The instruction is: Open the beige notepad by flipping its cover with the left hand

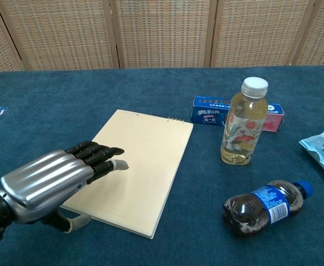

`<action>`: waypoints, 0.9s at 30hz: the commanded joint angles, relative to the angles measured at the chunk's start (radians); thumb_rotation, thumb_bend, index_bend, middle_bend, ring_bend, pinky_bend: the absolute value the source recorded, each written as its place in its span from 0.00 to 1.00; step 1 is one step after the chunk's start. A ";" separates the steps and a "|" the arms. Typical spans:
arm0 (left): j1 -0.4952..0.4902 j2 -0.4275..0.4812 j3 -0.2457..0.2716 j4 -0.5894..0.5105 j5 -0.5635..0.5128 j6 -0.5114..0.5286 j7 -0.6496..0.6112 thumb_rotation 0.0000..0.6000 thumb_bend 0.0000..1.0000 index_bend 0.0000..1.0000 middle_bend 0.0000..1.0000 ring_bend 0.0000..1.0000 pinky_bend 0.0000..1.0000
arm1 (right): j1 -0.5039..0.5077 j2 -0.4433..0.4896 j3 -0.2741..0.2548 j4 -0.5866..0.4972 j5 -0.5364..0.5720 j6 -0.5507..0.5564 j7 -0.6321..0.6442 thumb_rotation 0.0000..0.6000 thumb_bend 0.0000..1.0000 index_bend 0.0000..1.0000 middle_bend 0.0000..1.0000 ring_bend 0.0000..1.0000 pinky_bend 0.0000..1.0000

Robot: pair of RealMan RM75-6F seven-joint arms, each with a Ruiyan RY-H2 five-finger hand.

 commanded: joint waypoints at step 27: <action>-0.007 -0.032 -0.004 0.020 -0.026 -0.004 0.016 1.00 0.32 0.11 0.00 0.00 0.00 | 0.001 0.002 0.001 0.000 0.000 -0.002 0.008 1.00 0.26 0.00 0.00 0.00 0.00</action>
